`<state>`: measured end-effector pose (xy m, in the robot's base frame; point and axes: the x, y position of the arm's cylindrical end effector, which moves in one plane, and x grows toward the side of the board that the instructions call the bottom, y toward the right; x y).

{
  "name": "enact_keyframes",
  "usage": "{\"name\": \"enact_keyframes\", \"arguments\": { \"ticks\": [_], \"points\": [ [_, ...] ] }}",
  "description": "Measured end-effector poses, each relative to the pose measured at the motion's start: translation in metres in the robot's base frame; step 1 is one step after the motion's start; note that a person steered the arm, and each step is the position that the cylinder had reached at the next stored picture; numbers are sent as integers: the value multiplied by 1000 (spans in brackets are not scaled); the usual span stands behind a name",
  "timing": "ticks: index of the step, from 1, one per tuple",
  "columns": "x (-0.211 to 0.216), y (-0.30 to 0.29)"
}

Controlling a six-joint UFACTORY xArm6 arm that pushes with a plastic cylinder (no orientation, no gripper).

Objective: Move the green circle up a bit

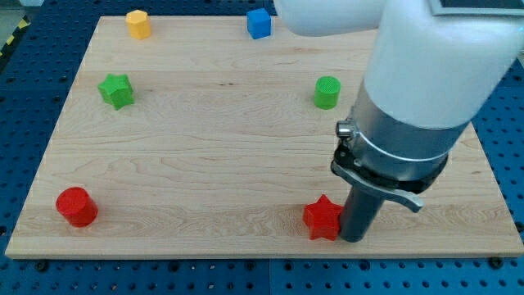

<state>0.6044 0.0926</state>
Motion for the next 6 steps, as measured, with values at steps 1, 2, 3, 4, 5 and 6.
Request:
{"name": "enact_keyframes", "arguments": {
  "ticks": [1,2,3,4,5,6],
  "points": [
    [0,-5],
    [-20,20],
    [-66,26],
    [-118,16],
    [-167,15],
    [-206,23]
  ]
}}
